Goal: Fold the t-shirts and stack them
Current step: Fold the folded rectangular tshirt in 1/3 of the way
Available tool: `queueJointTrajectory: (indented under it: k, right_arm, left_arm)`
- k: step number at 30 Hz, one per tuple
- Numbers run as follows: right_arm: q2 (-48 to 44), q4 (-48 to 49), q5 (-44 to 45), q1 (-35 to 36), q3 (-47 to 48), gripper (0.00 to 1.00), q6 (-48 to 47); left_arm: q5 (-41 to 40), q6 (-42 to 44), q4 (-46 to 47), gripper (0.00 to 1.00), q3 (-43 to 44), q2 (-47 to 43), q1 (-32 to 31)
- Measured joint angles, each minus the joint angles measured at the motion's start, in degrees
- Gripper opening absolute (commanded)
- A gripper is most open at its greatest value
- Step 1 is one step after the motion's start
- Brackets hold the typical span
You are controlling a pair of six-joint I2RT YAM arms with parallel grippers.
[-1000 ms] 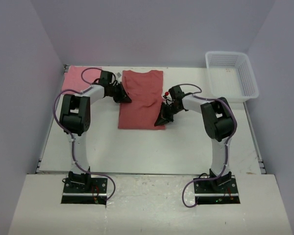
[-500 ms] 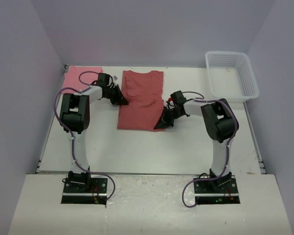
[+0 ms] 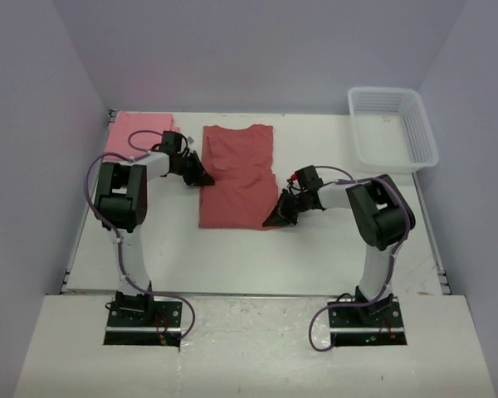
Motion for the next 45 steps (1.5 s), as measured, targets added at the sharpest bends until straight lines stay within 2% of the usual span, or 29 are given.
queueJointTrajectory:
  k: [9, 13, 17, 24, 32, 38, 40, 42, 43, 45]
  right_arm:
    - [-7.5, 8.0, -0.1, 1.4, -12.9, 0.0, 2.4]
    - [-11.0, 10.5, 1.1, 3.9, -17.6, 0.0, 3.6]
    - [-15.3, 13.4, 3.4, 9.6, -22.8, 0.0, 6.3]
    - [-20.9, 14.7, 9.4, 18.7, -26.9, 0.0, 10.6]
    - [-24.7, 17.7, 12.5, 21.8, -31.5, 0.0, 14.5]
    - [-27.0, 17.4, 15.2, 24.5, -32.3, 0.0, 11.9]
    - [-28.9, 15.2, 17.8, 26.1, -31.9, 0.04, 9.4]
    - [-32.3, 9.1, 22.2, 28.4, -30.3, 0.09, 6.4]
    - [-34.4, 4.5, 24.5, 30.0, -28.9, 0.15, 4.8]
    - [-39.3, -3.0, 29.2, 33.0, -25.2, 0.38, 2.3]
  left_arm:
    - [-2.9, -0.7, 0.0, 0.0, -13.5, -10.1, -0.7]
    - [-3.8, -0.5, 0.1, 0.0, -18.0, -13.7, -1.6]
    - [-4.5, -0.5, 0.4, 0.0, -22.2, -17.0, -2.4]
    - [-5.4, -0.2, 1.3, 0.0, -28.3, -22.2, -2.7]
    - [-7.3, 0.0, 1.7, 0.0, -33.3, -27.5, -2.8]
    - [-8.3, 0.3, 1.1, 0.0, -35.2, -32.2, -2.8]
    - [-8.8, 0.5, 0.9, 0.04, -35.1, -34.4, -2.8]
    - [-9.2, 1.0, 0.2, 0.13, -34.8, -36.8, -2.8]
    - [-9.4, 1.3, -0.6, 0.18, -34.5, -38.4, -2.9]
    - [-9.9, 2.0, -2.1, 0.31, -33.5, -41.5, -3.3]
